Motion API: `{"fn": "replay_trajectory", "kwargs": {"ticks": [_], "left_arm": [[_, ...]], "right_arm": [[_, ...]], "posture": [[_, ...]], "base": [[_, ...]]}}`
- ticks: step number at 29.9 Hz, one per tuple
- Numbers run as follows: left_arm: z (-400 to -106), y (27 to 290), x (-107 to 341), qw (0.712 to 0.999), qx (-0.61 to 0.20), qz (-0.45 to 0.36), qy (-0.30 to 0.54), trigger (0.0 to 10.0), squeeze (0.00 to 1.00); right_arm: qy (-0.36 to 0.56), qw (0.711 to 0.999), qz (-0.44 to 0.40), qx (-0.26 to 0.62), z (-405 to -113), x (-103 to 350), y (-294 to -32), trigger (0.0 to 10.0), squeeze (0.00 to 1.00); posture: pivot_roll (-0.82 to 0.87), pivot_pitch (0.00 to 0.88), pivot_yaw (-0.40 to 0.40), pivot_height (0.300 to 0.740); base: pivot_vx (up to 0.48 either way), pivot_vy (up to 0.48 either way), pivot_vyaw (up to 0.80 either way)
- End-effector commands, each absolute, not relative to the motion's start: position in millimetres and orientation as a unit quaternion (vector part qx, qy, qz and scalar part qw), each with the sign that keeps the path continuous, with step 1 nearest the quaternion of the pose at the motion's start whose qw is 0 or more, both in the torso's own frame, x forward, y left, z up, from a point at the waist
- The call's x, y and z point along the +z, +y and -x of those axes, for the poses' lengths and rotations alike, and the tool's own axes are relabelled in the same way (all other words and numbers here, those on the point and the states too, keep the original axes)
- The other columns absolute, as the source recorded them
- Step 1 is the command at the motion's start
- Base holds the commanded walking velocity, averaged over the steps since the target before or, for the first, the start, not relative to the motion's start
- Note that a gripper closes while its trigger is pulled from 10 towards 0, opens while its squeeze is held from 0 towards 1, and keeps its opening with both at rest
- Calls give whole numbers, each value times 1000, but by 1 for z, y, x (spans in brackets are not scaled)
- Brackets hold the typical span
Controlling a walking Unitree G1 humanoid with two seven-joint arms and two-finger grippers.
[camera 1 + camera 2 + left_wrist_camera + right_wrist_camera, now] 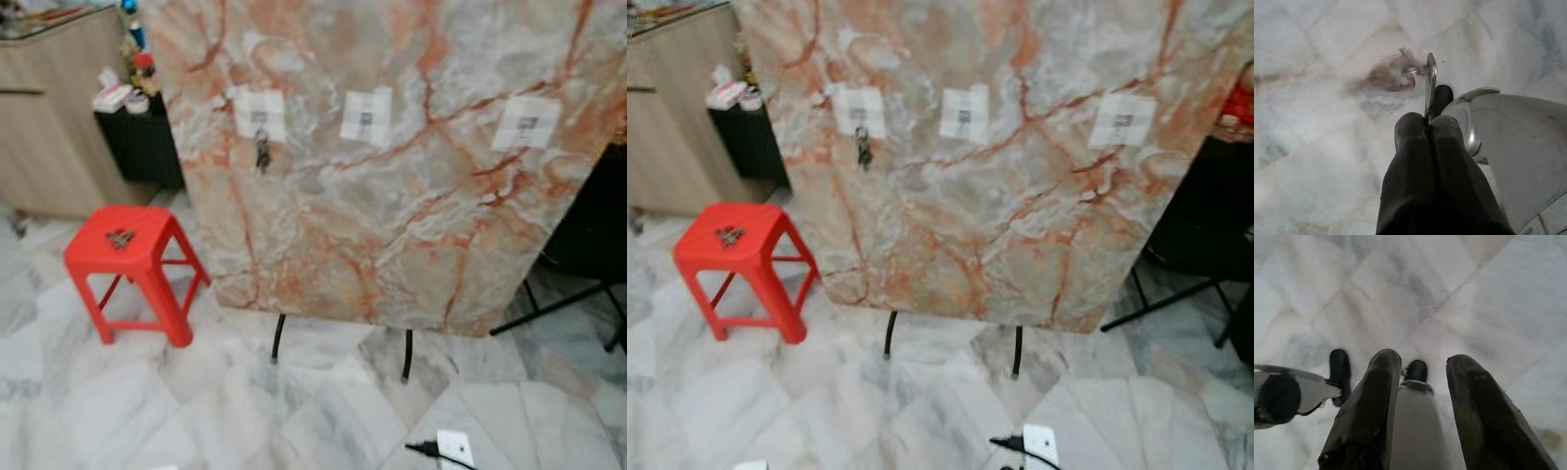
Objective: Hang keys on a hook
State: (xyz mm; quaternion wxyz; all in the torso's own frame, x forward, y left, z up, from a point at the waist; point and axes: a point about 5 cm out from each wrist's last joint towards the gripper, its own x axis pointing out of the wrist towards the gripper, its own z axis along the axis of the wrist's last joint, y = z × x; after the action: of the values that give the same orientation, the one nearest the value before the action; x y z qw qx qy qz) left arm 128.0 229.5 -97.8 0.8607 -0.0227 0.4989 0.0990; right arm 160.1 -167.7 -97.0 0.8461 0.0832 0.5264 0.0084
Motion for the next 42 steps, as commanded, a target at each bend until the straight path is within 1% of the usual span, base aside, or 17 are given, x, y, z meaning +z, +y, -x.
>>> {"fn": "replay_trajectory", "kwargs": {"ticks": [1,14,33,42], "left_arm": [[-130,231,-97,863,99,23,495,10000,0],[-135,225,-96,868,88,23,488,10000,0],[-133,226,-96,868,81,20,490,10000,0],[-131,226,-97,867,71,11,493,10000,0]], "right_arm": [[518,851,-81,9,-166,-95,-169,10000,0],[519,851,-80,10,-167,-94,-169,10000,0],[520,850,-81,14,-167,-94,-166,10000,0],[521,850,-78,17,-166,-95,-166,10000,0]], "posture": [[104,15,-23,723],[97,27,-25,723],[95,35,-22,723],[91,34,-17,723]], "base": [[341,0,0],[364,0,0],[370,0,0],[0,0,0]]}}
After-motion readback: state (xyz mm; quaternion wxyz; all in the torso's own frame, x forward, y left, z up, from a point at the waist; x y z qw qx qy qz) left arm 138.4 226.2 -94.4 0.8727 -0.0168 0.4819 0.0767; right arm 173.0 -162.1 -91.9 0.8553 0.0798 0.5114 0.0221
